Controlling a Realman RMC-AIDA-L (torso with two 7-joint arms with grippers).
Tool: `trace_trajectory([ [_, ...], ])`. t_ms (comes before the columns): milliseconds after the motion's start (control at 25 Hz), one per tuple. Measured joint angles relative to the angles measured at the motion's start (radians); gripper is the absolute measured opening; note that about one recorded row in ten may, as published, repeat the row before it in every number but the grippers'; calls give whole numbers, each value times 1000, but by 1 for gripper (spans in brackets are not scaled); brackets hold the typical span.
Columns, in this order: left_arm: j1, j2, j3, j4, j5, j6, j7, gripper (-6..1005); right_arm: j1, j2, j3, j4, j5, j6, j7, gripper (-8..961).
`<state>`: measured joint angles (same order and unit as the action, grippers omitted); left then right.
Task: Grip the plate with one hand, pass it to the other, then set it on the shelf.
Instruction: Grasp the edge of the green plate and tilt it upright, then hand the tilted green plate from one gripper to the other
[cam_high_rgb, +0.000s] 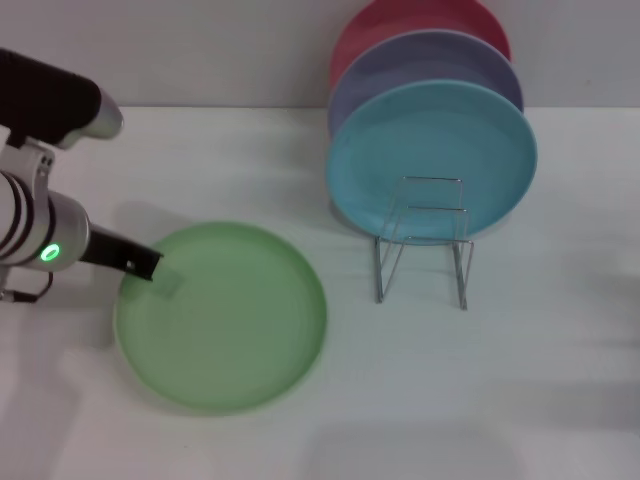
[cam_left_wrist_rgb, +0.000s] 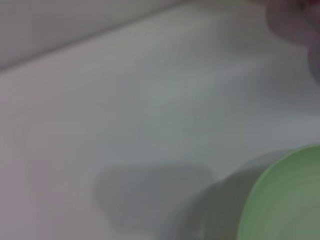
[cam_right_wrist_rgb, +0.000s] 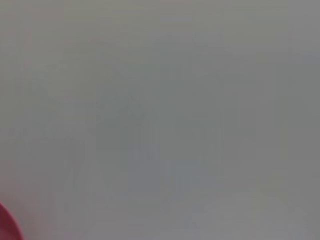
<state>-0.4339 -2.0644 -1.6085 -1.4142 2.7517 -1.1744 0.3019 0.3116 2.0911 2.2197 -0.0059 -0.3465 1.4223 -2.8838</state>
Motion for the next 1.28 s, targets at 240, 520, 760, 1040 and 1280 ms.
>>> trace_trajectory([
  [240,27,2,-9,-111,3,-1,24,47,-2,1,0,-6,-93,195,13,766],
  [520,91,3,-27,-260,12,26,49,35,41,-1,0,122,-255,361,231,766],
  [760,139,3,-32,-333,13,74,51,33,224,-14,0,200,-356,272,360,764],
  [1040,189,3,-24,-376,13,158,63,33,286,-14,-198,686,-558,-203,857,761],
  [1280,203,3,-22,-383,11,207,66,33,298,-36,-340,1143,-1023,-520,1477,760],
])
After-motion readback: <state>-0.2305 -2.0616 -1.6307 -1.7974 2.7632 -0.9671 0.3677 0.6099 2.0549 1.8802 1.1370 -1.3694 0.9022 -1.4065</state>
